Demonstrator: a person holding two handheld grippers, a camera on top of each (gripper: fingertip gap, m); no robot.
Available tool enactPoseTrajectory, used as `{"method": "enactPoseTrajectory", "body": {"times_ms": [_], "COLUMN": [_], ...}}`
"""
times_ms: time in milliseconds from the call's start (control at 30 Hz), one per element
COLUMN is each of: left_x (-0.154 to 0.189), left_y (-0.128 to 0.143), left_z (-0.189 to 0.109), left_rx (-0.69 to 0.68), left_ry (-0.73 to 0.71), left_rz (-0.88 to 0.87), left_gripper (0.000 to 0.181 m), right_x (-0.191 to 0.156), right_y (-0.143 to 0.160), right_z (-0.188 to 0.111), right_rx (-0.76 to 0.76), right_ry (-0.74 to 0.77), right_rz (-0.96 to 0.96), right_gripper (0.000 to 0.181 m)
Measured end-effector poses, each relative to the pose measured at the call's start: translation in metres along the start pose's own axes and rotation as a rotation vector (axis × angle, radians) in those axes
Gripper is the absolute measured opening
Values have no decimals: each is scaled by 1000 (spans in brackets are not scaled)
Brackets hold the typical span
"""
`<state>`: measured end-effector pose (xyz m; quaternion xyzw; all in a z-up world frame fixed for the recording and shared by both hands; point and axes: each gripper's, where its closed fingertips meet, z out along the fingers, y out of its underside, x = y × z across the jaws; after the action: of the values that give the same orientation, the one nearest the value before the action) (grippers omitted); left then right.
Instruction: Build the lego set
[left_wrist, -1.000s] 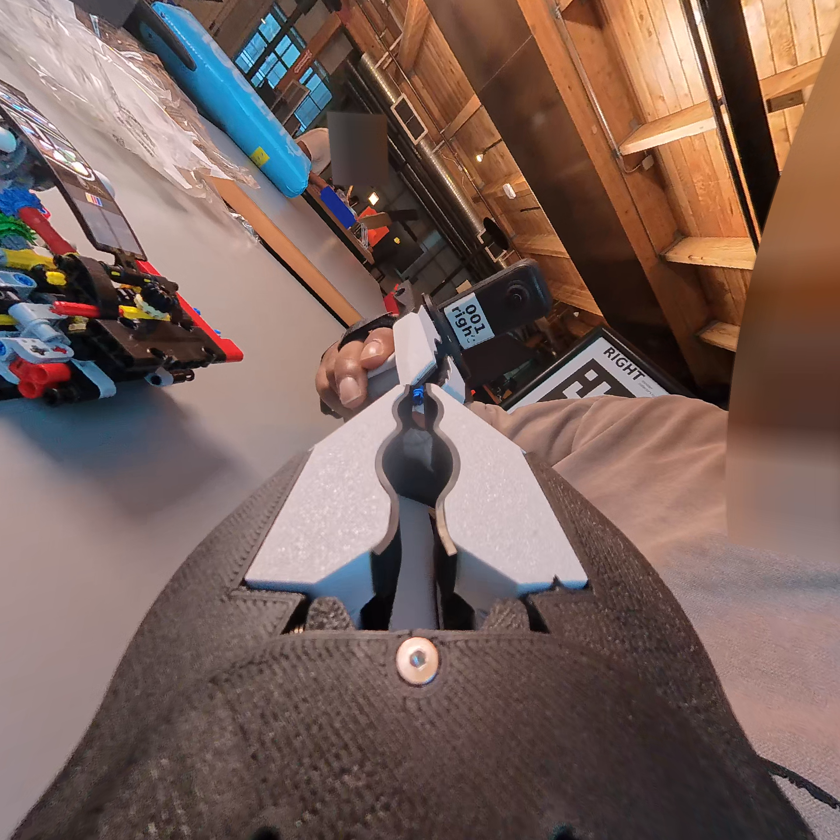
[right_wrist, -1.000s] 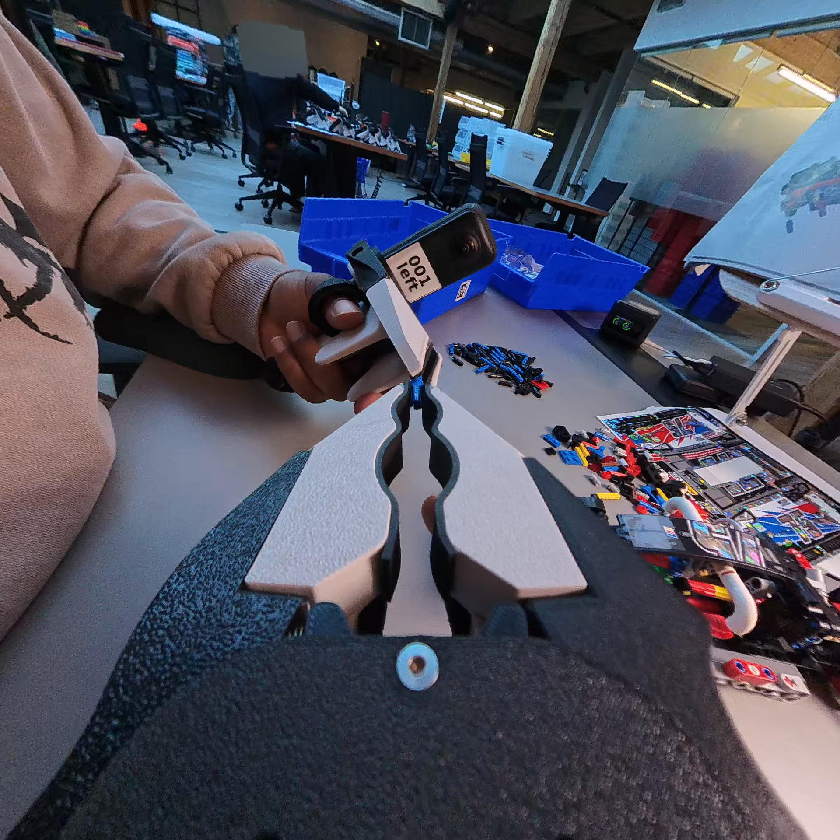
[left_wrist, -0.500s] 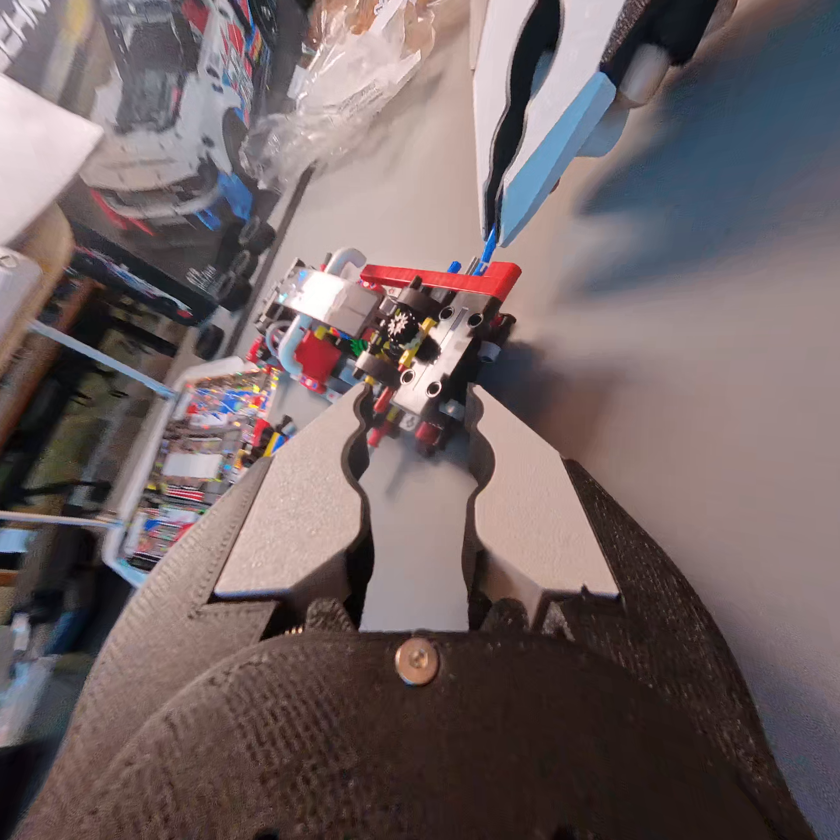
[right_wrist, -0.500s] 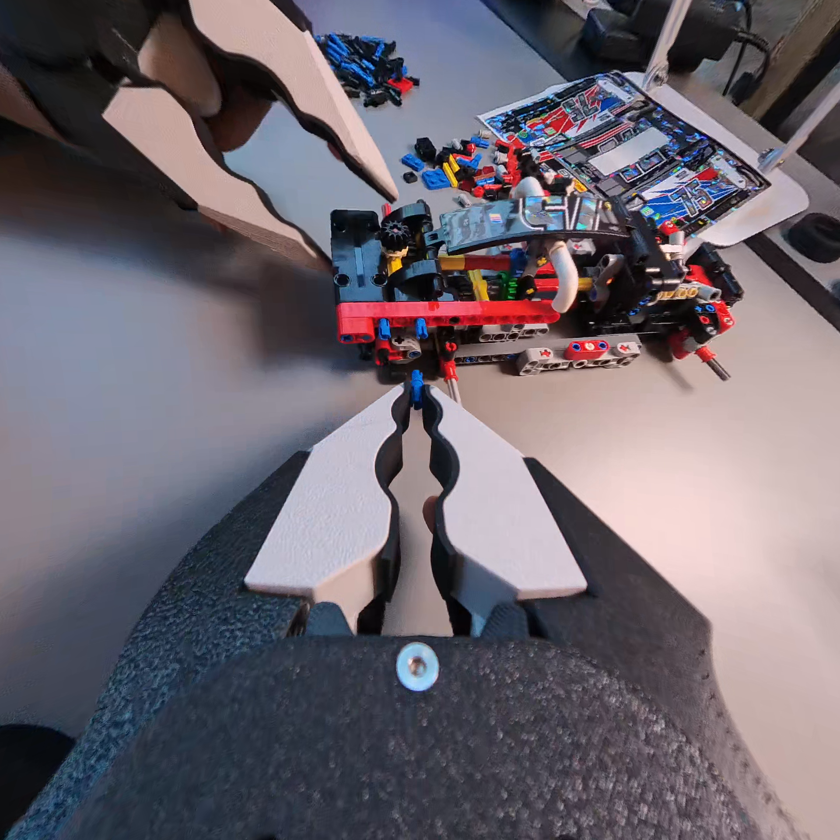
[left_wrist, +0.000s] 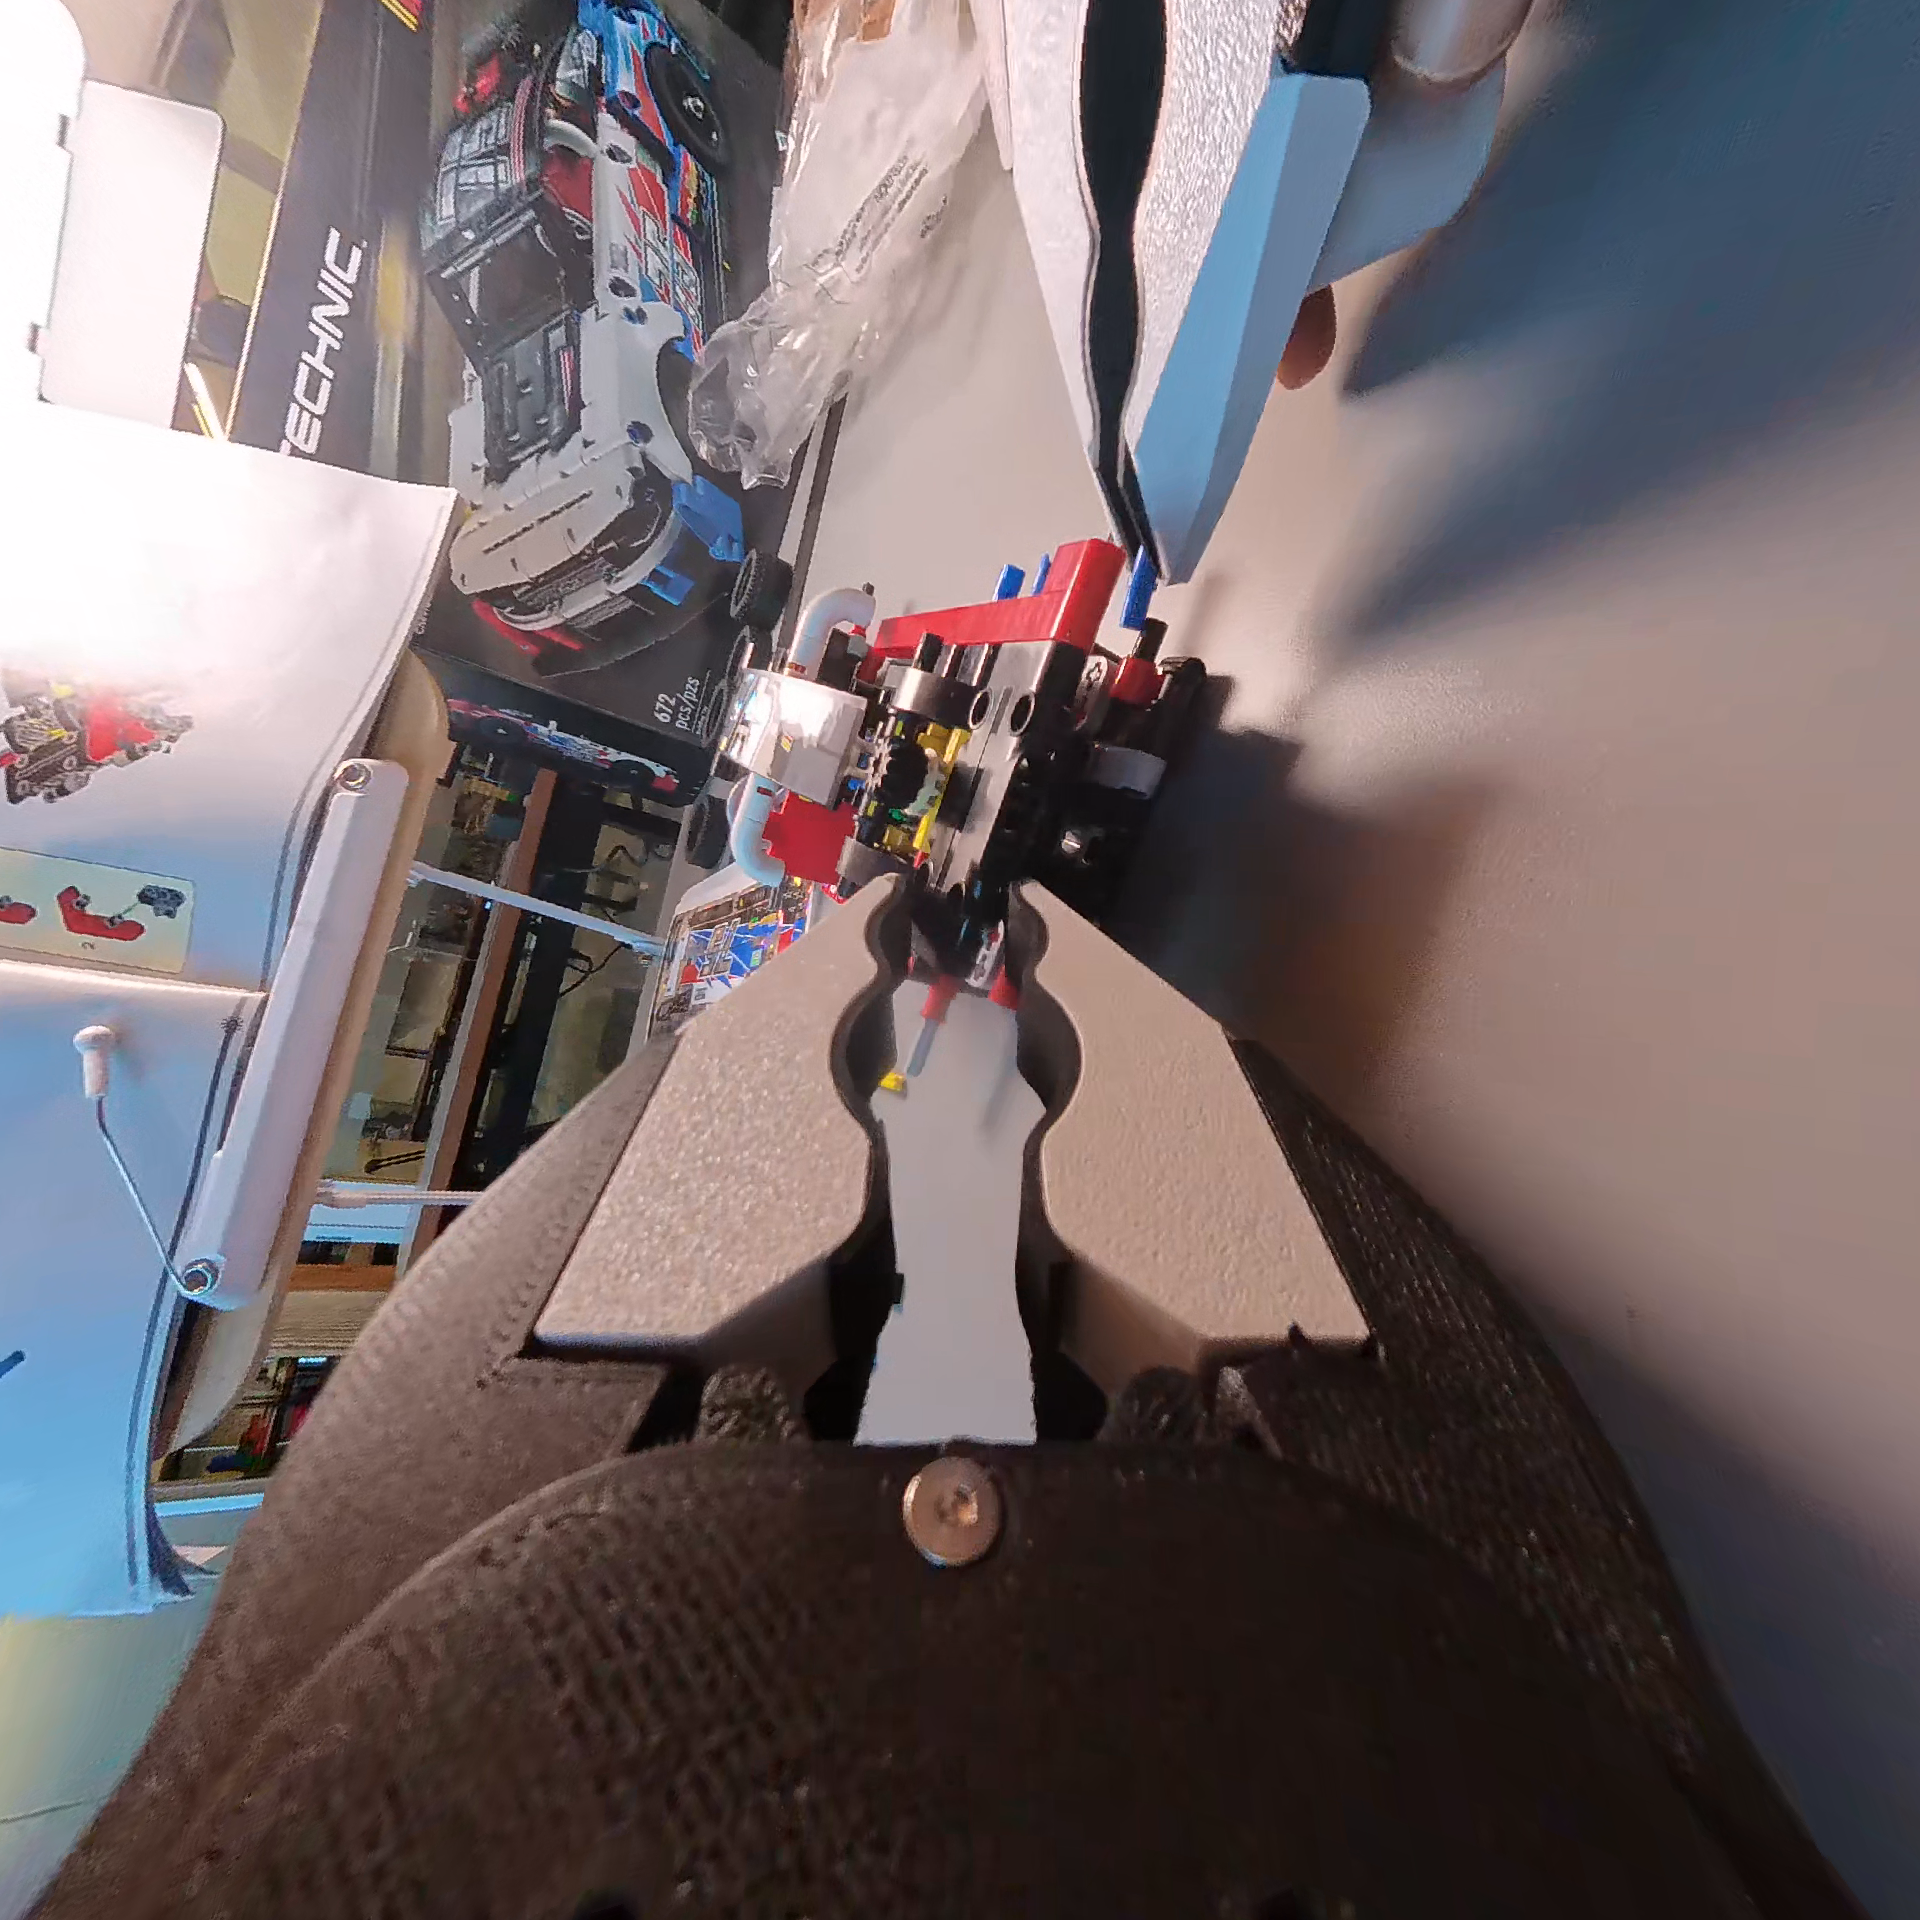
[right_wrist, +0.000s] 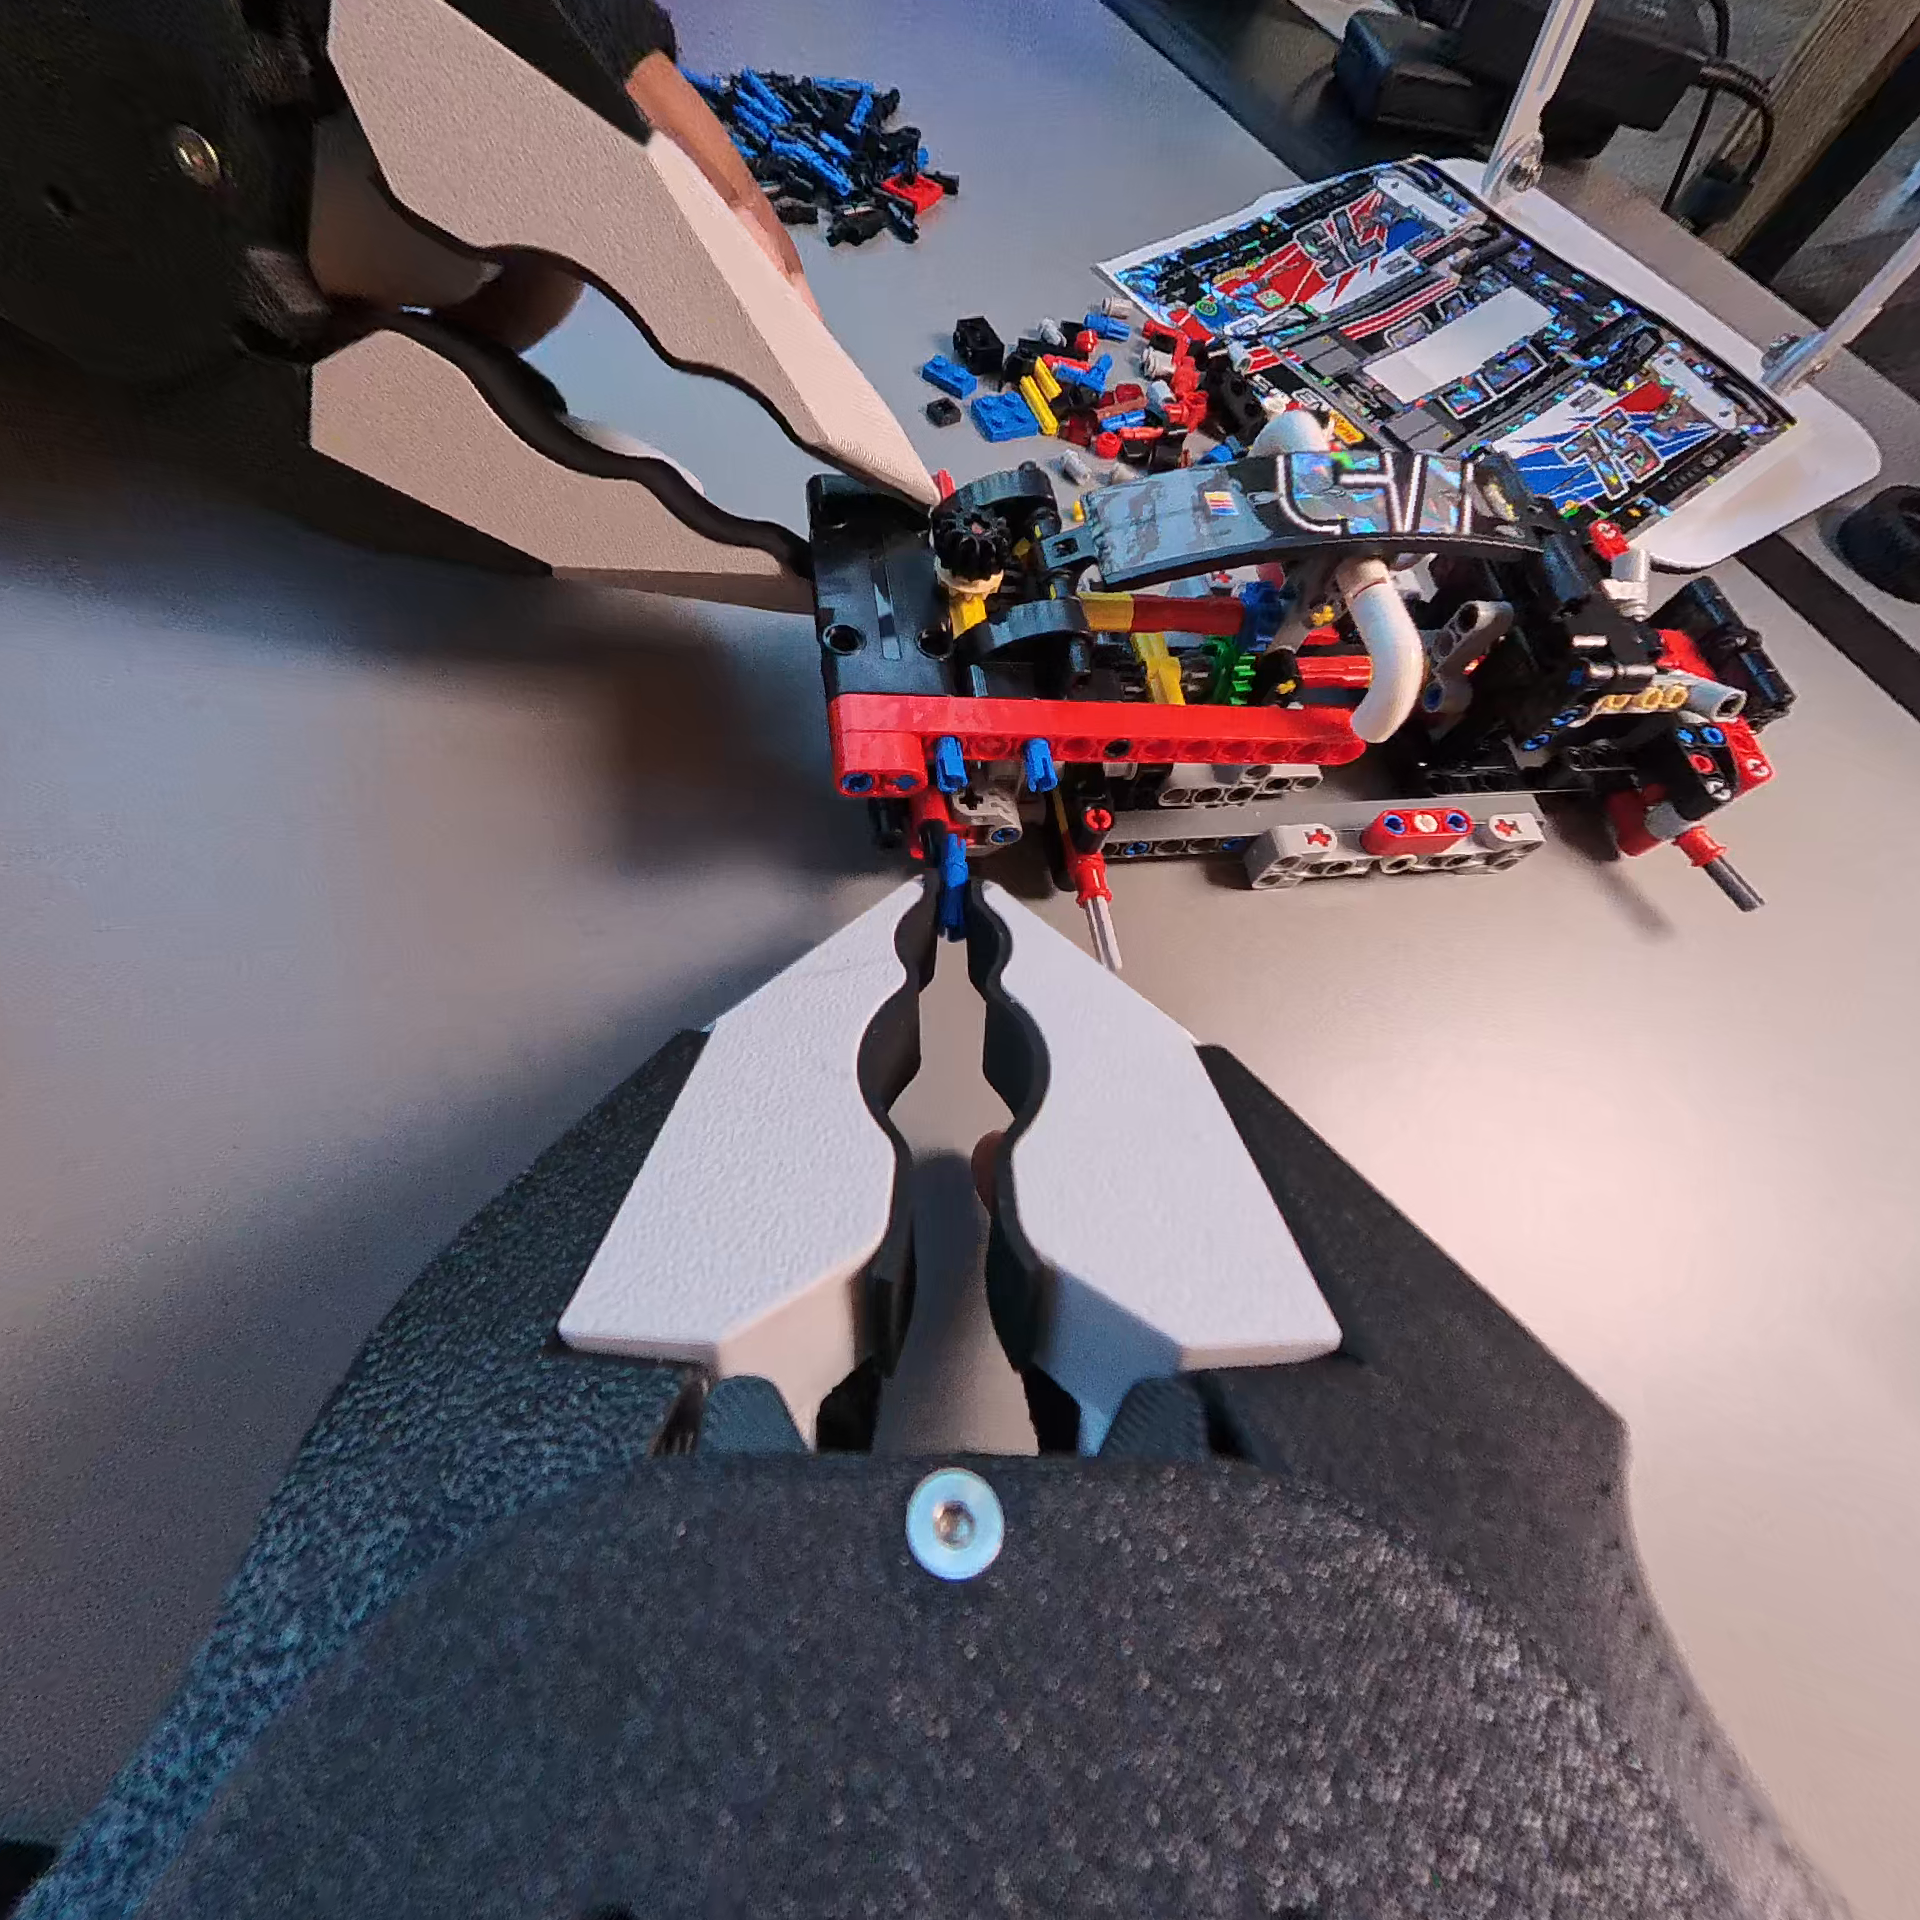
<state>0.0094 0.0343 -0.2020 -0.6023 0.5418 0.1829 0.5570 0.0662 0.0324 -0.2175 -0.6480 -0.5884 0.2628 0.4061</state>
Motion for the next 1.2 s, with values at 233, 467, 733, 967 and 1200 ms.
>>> {"method": "enactPoseTrajectory", "body": {"times_ms": [233, 467, 733, 967, 1200], "left_x": [-2, 18, 24, 18, 15], "left_y": [6, 31, 23, 26, 26], "left_z": [-3, 3, 10, 8, 7], "left_rx": [24, -64, -71, -70, -84], "left_ry": [81, 353, 341, 191, 72], "left_rz": [-242, -446, -345, -176, 4], "left_gripper": [44, 35, 16, 16, 13], "right_x": [4, 6, 7, 6, 6], "right_y": [7, 8, 8, 8, 8], "right_z": [1, 3, 4, 4, 3], "right_rx": [-41, -50, -54, -49, -47], "right_ry": [31, 41, 44, 38, 31], "right_rz": [-9, -18, -14, -19, -13], "right_gripper": [2, 2, 2, 2, 2]}}
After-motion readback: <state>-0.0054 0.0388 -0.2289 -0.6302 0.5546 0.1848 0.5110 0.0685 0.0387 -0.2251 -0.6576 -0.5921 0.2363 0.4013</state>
